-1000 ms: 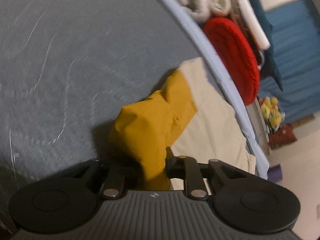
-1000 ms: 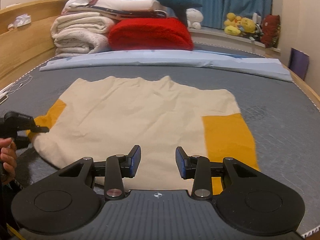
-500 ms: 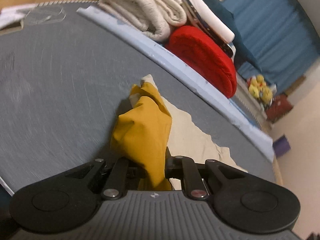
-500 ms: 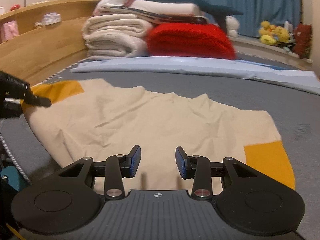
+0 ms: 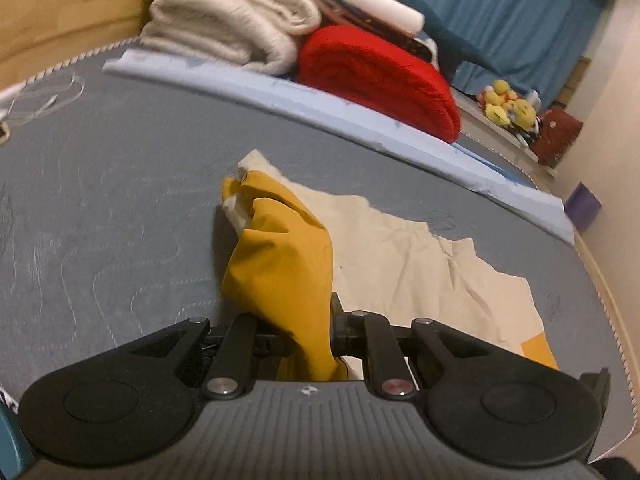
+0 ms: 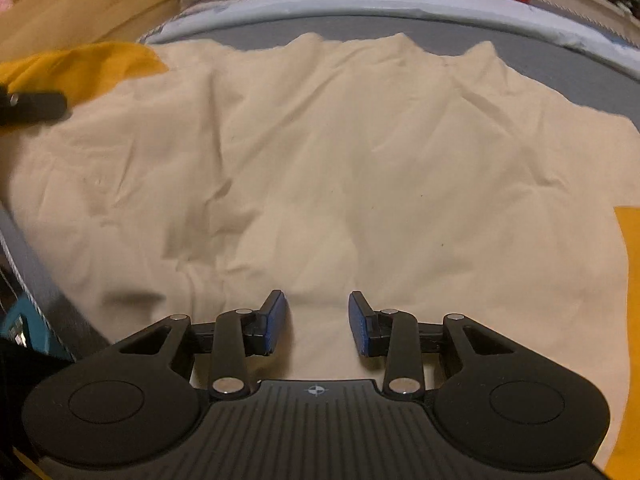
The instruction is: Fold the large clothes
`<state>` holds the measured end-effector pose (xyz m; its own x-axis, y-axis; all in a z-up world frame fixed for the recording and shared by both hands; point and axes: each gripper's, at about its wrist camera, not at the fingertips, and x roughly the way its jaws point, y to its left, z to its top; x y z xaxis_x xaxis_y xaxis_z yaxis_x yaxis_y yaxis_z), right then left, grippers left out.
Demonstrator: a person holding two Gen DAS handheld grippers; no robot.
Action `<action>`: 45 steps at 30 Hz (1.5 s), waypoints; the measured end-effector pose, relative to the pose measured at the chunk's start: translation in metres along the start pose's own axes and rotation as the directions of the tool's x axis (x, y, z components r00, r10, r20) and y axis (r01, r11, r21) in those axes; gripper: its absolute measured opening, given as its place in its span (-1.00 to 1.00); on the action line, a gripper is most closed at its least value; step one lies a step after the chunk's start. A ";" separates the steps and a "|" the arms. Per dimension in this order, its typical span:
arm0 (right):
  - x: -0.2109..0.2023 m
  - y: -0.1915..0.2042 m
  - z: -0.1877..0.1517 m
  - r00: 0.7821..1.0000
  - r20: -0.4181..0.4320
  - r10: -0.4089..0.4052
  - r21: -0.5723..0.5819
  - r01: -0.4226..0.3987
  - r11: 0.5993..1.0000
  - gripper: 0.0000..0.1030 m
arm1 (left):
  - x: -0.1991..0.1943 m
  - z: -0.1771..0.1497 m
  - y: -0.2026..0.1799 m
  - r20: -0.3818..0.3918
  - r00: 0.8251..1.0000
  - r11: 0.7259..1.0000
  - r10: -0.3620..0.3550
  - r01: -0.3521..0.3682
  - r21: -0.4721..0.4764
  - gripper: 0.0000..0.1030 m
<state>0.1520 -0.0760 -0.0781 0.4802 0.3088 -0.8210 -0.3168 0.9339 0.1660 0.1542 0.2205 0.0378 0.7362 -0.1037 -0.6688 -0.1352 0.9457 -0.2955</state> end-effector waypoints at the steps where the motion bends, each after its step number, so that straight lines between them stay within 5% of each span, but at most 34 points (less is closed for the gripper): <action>1: -0.006 -0.001 0.000 1.000 0.019 0.002 0.022 -0.002 1.000 -0.34 | 0.000 0.000 -0.002 0.003 1.000 1.000 0.003 -0.003 0.004 -0.68; 4: -0.034 -0.005 -0.002 0.993 0.111 -0.032 0.008 0.031 0.999 -0.34 | -0.002 0.001 -0.005 0.007 1.000 1.000 0.007 -0.007 -0.015 -0.68; 10: -0.112 -0.051 -0.011 0.945 0.313 -0.094 -0.003 0.100 0.995 -0.34 | -0.007 0.002 -0.033 0.040 0.999 1.000 0.004 -0.004 0.015 -0.69; 15: -0.170 -0.107 -0.035 0.910 0.369 -0.189 0.093 0.166 0.982 -0.34 | -0.016 -0.010 -0.092 0.123 0.991 0.980 -0.051 0.026 0.197 -0.69; 22: -0.235 -0.159 -0.074 0.865 0.427 -0.265 0.185 0.203 0.961 -0.34 | -0.015 -0.045 -0.193 0.132 0.965 0.909 -0.227 0.162 0.384 -0.71; 29: -0.253 -0.194 -0.097 0.849 0.408 -0.335 0.244 0.252 0.937 -0.39 | 0.007 -0.103 -0.295 0.013 0.927 0.774 -0.374 0.305 0.555 -0.71; 33: -0.248 -0.203 -0.094 0.864 0.393 -0.313 0.302 0.200 0.932 -0.35 | 0.031 -0.147 -0.339 -0.148 0.905 0.676 -0.399 0.399 0.620 -0.65; 36: -0.240 -0.210 -0.090 0.887 0.384 -0.259 0.365 0.112 0.924 -0.10 | 0.054 -0.178 -0.354 -0.343 0.864 0.593 -0.369 0.503 0.629 -0.27; 39: -0.223 -0.214 -0.088 0.918 0.353 -0.182 0.425 0.016 0.905 0.24 | 0.056 -0.176 -0.340 -0.399 0.833 0.605 -0.384 0.553 0.573 -0.05; 43: -0.188 -0.211 -0.085 0.953 0.289 -0.090 0.464 -0.057 0.884 0.25 | 0.050 -0.153 -0.305 -0.434 0.785 0.616 -0.442 0.618 0.489 0.06; 45: -0.174 -0.203 -0.079 0.966 0.249 -0.067 0.461 -0.058 0.886 0.25 | 0.049 -0.148 -0.284 -0.450 0.784 0.633 -0.428 0.615 0.469 0.06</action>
<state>0.0684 -0.3331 -0.0122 0.6888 0.2810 -0.6682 0.0686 0.8924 0.4460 0.1308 -0.0990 -0.0121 0.3362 -0.6246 -0.7049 0.6787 0.6796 -0.2785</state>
